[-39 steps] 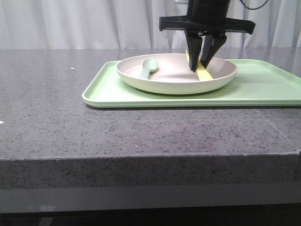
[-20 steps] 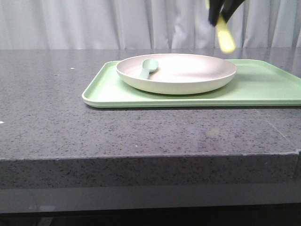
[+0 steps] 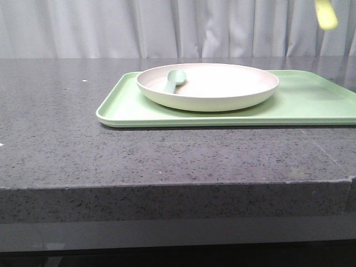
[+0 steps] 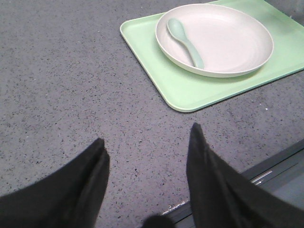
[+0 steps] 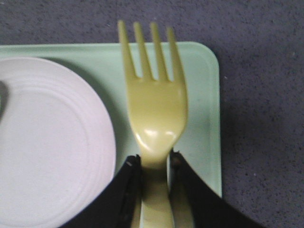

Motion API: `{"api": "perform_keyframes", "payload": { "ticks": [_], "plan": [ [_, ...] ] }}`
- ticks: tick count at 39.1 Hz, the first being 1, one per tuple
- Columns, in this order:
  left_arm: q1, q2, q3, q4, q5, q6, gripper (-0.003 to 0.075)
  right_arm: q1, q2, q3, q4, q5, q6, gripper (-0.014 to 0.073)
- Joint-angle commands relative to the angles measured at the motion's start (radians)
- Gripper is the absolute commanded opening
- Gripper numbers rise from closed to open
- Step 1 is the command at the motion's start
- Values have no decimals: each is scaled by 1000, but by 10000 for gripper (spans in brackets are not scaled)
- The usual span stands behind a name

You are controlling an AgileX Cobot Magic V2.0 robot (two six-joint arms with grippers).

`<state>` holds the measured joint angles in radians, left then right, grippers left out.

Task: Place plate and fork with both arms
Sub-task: 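Lift the fork and carry it beside the plate on the tray, then lower the fork onto the tray and open the right gripper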

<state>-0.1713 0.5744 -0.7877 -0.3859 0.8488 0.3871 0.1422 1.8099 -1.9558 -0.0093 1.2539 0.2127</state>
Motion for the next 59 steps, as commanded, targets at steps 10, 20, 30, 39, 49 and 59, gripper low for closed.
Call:
{"api": "perform_keyframes", "payload": {
  "ticks": [10,20,30,39,49,59],
  "plan": [
    [3,3,-27,-24,-67,1,368,-69,-37,161,18,83,-66,178],
    [3,3,-27,-24,-67,1,368,-92,46,163,125,82,-141,178],
    [3,3,-27,-24,-67,1,368,-92,103,161,121,55,-141,183],
    [3,3,-27,-24,-67,1,368,-92,107,160,121,29,-141,290],
    [3,3,-27,-24,-67,1,368,-90,78,160,121,51,-154,321],
    [3,3,-27,-24,-67,1,368,-70,-32,162,120,81,-193,315]
  ]
}}
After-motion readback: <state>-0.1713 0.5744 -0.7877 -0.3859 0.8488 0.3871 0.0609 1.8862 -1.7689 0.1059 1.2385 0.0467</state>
